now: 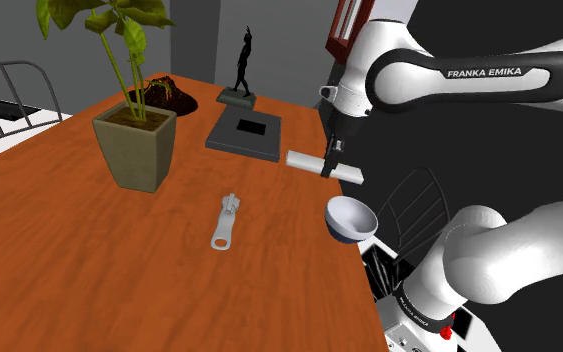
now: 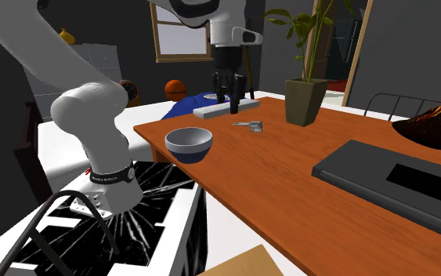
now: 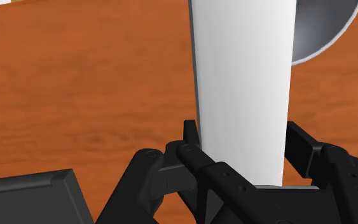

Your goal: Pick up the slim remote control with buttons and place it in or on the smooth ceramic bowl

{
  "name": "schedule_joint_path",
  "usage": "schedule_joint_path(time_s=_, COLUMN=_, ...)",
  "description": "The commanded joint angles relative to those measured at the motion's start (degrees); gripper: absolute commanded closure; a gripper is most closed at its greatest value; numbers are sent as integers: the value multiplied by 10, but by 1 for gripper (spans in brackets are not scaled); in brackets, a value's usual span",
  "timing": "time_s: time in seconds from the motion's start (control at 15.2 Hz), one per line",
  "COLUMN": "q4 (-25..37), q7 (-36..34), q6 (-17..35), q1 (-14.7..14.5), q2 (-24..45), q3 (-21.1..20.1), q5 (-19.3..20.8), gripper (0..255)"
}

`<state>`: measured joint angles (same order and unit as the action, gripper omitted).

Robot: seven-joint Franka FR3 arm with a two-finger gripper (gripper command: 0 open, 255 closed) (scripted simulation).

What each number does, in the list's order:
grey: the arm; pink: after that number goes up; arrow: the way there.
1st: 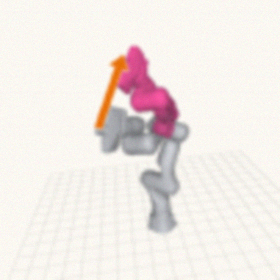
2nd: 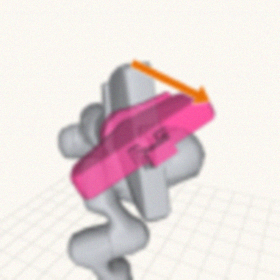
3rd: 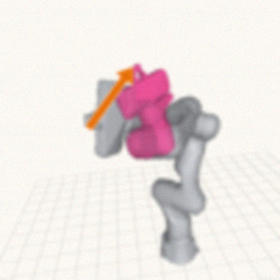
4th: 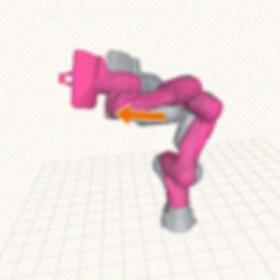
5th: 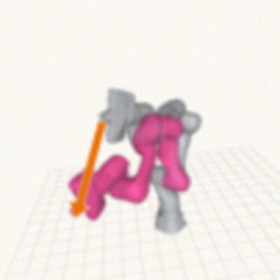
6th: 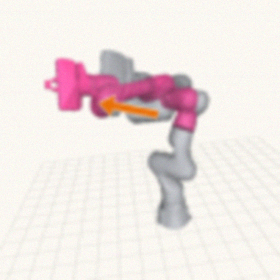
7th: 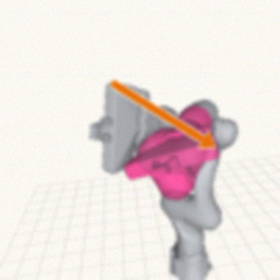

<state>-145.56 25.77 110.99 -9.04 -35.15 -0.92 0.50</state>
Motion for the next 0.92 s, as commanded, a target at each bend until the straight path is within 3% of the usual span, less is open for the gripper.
schedule_joint_path(time_s=0.0, q4=-38, q7=1, q6=-15, q1=0, q2=-53, q3=1, q5=0, gripper=255)
schedule_joint_path(time_s=0.46, q4=-144, q7=10, q6=-118, q1=2, q2=-262, q3=8, q5=4, gripper=255)
schedule_joint_path(time_s=0.86, q4=-191, q7=9, q6=-73, q1=2, q2=-264, q3=8, q5=4, gripper=255)
